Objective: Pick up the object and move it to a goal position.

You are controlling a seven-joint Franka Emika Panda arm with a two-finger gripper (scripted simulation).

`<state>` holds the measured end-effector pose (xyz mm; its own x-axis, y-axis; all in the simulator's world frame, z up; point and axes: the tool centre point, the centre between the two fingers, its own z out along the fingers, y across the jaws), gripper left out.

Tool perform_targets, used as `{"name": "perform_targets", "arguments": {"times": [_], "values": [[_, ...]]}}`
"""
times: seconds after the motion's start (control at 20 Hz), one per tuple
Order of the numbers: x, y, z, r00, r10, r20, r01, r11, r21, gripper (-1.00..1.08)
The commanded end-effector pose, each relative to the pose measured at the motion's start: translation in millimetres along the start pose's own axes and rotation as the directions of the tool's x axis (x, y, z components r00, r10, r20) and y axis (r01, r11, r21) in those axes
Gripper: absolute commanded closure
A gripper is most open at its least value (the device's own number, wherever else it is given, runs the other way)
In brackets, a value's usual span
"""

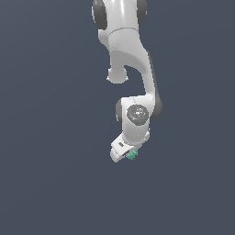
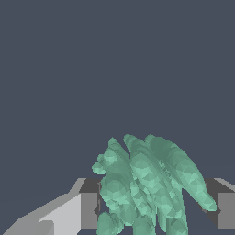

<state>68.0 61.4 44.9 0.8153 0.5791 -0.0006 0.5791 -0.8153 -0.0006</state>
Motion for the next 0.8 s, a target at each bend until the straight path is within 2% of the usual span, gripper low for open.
{"name": "perform_targets", "arguments": {"times": [0.0,0.35,0.75], "values": [[-6.3,4.2,-4.8,1.000,0.001,-0.001,-0.001,1.000,-0.001,1.08],[-41.9,25.0,-30.1,1.000,0.001,0.000,-0.001,1.000,-0.001,1.08],[-110.9,65.8,-80.4,1.000,0.001,0.000,-0.001,1.000,-0.001,1.08]]}}
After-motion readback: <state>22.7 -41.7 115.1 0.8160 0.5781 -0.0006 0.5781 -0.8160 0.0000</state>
